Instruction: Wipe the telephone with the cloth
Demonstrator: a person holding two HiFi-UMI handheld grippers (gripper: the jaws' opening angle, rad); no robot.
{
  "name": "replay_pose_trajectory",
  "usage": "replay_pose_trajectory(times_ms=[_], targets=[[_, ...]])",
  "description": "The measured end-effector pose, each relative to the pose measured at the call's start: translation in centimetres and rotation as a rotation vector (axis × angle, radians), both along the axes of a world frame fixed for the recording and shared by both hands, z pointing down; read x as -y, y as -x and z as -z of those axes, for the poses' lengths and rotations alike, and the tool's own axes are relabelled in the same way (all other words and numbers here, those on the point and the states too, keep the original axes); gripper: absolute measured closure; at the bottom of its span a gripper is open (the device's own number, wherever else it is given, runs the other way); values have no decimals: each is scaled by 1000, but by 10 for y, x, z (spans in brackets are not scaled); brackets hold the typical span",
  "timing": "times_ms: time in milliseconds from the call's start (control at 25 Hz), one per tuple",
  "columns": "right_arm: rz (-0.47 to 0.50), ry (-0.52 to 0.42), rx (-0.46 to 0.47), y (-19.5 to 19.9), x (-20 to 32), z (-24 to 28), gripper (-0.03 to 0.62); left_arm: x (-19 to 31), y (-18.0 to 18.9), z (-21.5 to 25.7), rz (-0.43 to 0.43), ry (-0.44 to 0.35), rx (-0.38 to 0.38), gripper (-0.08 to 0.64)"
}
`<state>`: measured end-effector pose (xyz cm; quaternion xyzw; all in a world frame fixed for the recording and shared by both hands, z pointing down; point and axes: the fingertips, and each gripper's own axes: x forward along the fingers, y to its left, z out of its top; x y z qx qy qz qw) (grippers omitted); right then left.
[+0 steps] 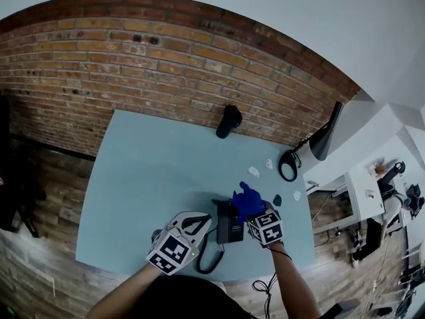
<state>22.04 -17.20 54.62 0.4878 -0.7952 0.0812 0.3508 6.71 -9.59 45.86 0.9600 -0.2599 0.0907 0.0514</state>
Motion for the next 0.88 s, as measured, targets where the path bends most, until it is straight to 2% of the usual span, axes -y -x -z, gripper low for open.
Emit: replay_pose_trajectory(times_ms=[200,440,680,880], targets=[[-8,27,57,13,29,1,456,2,9,-7,16,19,15,549],[11,77,10,33,39,-32,456,7,14,-12,40,43,11,549],[-30,199,-11,31,37,-93,456,4,6,-20,16,56,27,549],[-59,140,-39,33,33,-97,462,2,2,-24,-6,66,39,549]])
